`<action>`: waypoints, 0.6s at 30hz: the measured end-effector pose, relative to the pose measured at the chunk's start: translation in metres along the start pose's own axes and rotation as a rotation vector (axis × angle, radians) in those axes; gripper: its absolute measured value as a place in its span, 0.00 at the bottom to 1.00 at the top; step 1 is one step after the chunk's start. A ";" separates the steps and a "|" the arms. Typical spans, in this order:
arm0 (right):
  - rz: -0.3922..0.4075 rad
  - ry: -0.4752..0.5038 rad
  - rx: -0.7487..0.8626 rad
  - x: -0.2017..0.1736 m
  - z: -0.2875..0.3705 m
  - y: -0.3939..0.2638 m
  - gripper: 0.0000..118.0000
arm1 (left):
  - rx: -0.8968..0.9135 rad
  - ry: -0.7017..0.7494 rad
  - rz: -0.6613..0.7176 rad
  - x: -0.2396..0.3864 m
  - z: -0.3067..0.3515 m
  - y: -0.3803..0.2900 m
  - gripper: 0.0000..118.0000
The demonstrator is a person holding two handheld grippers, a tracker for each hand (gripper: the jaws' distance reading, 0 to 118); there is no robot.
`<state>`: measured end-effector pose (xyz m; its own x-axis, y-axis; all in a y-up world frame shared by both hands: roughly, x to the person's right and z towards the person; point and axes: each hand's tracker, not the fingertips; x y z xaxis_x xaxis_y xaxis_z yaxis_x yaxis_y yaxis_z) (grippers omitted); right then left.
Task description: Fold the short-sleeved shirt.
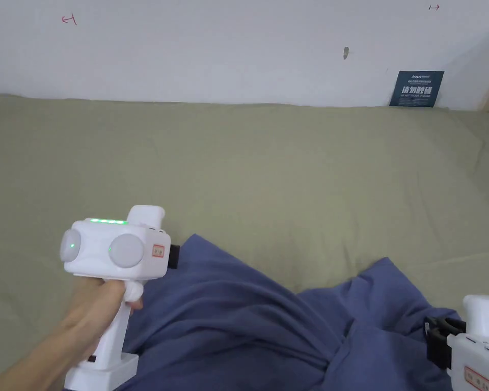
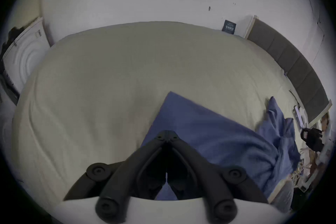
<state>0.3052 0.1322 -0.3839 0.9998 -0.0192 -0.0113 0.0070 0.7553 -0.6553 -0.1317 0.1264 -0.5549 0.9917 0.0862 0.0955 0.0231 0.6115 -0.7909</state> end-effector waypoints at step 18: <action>0.063 -0.042 -0.069 0.032 -0.069 0.052 0.00 | -0.099 0.106 -0.193 0.026 -0.078 0.037 0.00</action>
<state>0.3358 0.1255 -0.4704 0.9982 0.0557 -0.0230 -0.0557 0.7074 -0.7047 -0.0949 0.0901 -0.6291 0.9754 -0.1112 0.1904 0.2203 0.5284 -0.8199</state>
